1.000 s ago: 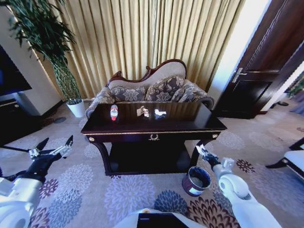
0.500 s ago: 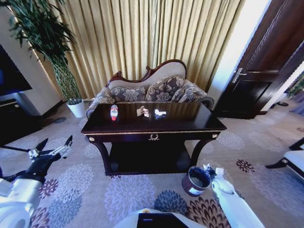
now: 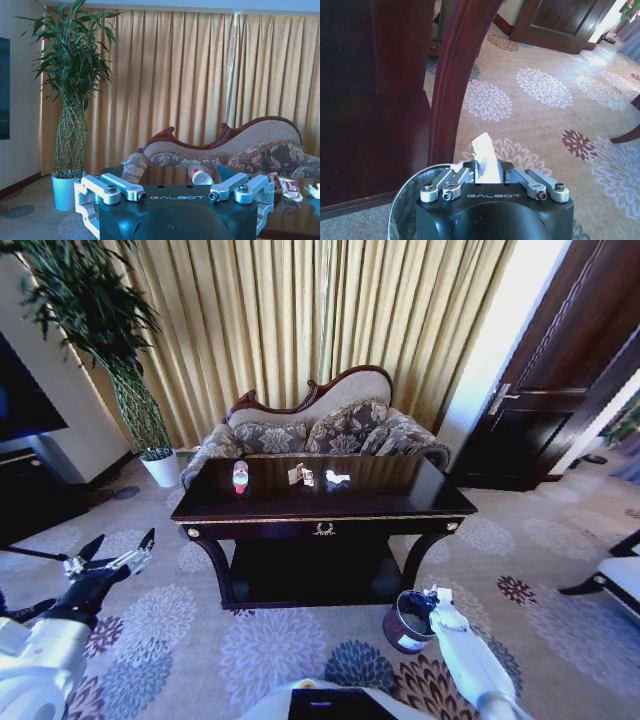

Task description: Move to the front of the table and place the trash on the table into the trash bin.

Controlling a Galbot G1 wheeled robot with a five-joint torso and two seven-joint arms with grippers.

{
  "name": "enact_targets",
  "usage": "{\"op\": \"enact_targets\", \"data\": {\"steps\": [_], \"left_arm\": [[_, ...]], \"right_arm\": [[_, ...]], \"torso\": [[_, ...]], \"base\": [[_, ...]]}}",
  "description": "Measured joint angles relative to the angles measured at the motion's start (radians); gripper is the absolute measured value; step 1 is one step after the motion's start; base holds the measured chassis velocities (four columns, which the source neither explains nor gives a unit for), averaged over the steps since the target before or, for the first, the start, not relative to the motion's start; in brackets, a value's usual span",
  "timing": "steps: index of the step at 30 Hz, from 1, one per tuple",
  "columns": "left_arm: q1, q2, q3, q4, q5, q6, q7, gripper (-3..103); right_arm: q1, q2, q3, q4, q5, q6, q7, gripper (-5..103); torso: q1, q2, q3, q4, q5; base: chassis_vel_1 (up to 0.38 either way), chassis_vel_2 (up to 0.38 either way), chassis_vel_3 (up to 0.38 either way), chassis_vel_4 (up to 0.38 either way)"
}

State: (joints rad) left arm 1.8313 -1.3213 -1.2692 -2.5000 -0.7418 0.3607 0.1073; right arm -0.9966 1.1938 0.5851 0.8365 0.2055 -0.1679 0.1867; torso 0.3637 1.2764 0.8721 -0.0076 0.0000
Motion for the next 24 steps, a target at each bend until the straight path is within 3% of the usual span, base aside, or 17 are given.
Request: {"op": "enact_targets", "data": {"steps": [1,3,10,12,16,18,19,24], "left_arm": [[0.001,0.0,0.0,0.0,0.0,0.0,0.001,100],[0.001,0.0,0.0,0.0,0.0,-0.001,0.001,100],[0.001,-0.002,0.007,0.0,0.0,-0.003,0.006,100],[0.001,-0.002,0.007,0.0,0.0,-0.004,0.007,100],[0.009,0.0,0.003,0.0,0.0,-0.007,0.023,100],[0.011,0.001,0.001,0.0,0.0,-0.01,0.025,100],[0.012,0.003,0.001,0.0,0.0,-0.018,0.025,100],[0.013,-0.001,0.0,0.0,-0.001,-0.022,0.026,100]], "right_arm": [[-0.003,0.001,0.004,0.003,0.0,0.0,0.001,29],[-0.005,0.001,0.006,0.006,0.0,0.0,0.002,29],[-0.025,-0.008,0.019,0.032,0.02,0.0,0.004,61],[-0.029,-0.008,0.02,0.034,0.021,0.0,0.005,61],[-0.041,-0.007,0.025,0.043,0.024,0.0,0.005,83],[-0.044,-0.007,0.026,0.045,0.024,0.0,0.005,83],[-0.047,-0.006,0.028,0.047,0.025,0.0,0.005,94],[-0.053,-0.002,0.034,0.055,0.027,-0.001,0.005,100]], "torso": [[0.0,0.0,0.0,0.0,0.0001],[0.0,0.0,0.0,0.0001,0.0],[0.0,0.0,0.0,0.0002,0.0],[0.0,0.0,0.0,0.0002,0.0],[0.0,0.0,0.0,0.0002,-0.0001],[0.0,0.0,0.0,0.0003,0.0],[0.0,0.0,0.0,0.0002,0.0],[0.0,0.0,0.0,0.0002,0.0]], "base": [[0.0,0.0,0.0,0.0],[0.0,0.0,0.0,0.0],[0.0,0.0,0.0,0.0],[0.0,0.0,0.0,0.0],[0.0,0.0,0.0,0.0],[0.0,0.0,0.0,0.0],[0.0,0.0,0.0,0.0],[0.0,0.0,0.0,0.0]]}}
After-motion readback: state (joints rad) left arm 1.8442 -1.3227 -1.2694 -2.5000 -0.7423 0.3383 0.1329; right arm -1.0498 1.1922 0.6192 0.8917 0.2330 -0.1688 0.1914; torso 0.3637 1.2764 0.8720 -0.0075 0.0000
